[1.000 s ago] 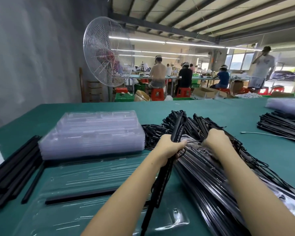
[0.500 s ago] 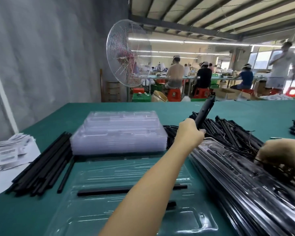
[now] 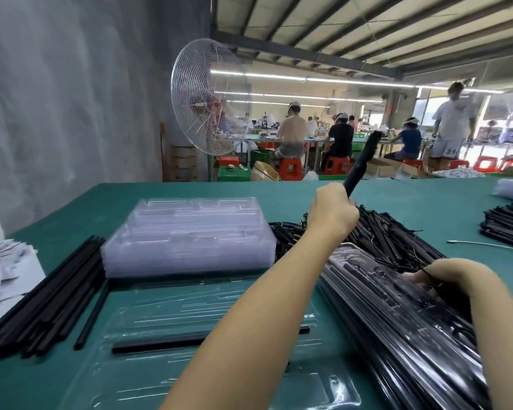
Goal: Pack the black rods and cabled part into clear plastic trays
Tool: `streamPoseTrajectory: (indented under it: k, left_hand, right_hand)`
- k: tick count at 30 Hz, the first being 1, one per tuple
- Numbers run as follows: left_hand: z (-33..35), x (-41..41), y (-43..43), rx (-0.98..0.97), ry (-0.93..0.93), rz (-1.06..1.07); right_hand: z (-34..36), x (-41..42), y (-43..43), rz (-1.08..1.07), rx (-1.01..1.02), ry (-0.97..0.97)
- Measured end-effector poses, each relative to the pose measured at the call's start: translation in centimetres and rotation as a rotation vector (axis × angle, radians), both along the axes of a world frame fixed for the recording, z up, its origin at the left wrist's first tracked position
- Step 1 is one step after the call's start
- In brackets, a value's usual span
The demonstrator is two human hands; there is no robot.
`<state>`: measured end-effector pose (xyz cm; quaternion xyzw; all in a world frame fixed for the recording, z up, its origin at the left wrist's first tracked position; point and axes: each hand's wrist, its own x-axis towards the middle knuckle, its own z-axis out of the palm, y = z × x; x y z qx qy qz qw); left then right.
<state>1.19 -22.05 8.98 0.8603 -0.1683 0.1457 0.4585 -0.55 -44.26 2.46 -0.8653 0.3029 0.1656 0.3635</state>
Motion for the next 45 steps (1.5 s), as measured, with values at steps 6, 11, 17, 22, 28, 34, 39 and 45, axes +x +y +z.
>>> streamPoseTrajectory:
  k: [6, 11, 17, 22, 28, 34, 39, 45]
  left_hand:
    - [1.4, 0.3, -0.7, 0.028, -0.096, -0.005]
    - [0.8, 1.2, -0.4, 0.007, -0.089, 0.042]
    - [0.8, 1.7, 0.3, 0.066, -0.13, 0.077]
    - [0.1, 1.9, 1.0, 0.149, -0.138, 0.129]
    - [-1.6, 2.1, 2.3, 0.194, -0.08, 0.157]
    - [-1.9, 1.8, 3.6, 0.292, -0.132, 0.094]
    - [-2.1, 1.7, 4.6, 0.308, -0.133, 0.087]
    - [-3.3, 1.8, 5.2, 0.306, -0.081, 0.11]
  right_hand:
    - [-0.6, 0.7, -1.3, -0.102, 0.0, -0.145]
    - [-0.4, 1.7, -2.2, -0.118, -0.209, -0.294]
    - [-0.9, 1.7, -2.4, -0.134, -0.347, -0.305]
    - [-1.0, 1.3, -2.4, -0.179, -0.367, -0.36]
    - [-1.7, 0.9, -3.2, -0.124, -0.464, -0.375]
    - [-1.8, 2.8, -1.4, 0.068, -0.679, -0.148]
    - [0.7, 4.5, 2.8, 0.346, -0.826, 0.006]
    - [4.9, 0.1, 2.9, 0.541, -0.839, 0.392]
